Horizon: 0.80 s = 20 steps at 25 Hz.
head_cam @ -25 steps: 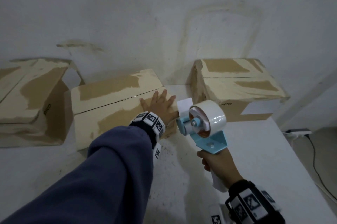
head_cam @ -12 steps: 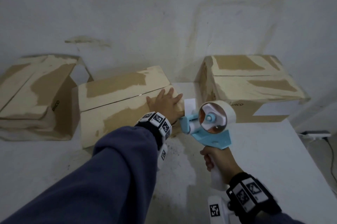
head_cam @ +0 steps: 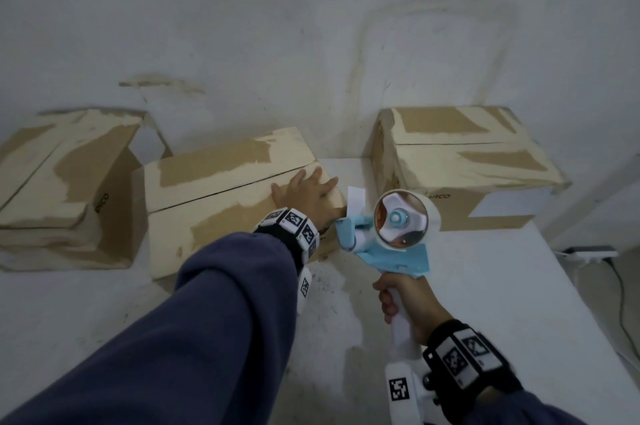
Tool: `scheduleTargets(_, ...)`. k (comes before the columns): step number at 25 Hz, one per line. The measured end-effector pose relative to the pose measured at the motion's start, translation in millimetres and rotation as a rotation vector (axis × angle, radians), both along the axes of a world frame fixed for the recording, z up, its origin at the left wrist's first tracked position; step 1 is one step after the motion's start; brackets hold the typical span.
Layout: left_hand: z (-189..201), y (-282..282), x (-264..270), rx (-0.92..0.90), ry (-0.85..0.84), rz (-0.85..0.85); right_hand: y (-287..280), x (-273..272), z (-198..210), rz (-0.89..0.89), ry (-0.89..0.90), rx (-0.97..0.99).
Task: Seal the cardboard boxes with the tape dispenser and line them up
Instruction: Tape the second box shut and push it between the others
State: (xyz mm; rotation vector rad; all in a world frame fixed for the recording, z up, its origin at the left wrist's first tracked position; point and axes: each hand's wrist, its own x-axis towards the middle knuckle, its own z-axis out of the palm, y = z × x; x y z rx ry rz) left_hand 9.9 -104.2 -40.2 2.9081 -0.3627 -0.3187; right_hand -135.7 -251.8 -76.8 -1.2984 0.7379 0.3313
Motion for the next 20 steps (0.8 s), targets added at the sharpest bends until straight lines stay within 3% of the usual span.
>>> scheduleTargets(6,0,0,0,-0.012,0.019,-0.004,-6,-3,6,-0.019,0.058,0.033)
scheduleTargets(20,4,-2,0,-0.006,0.024,0.007,-9,8,14,-0.026,0.006,-0.173)
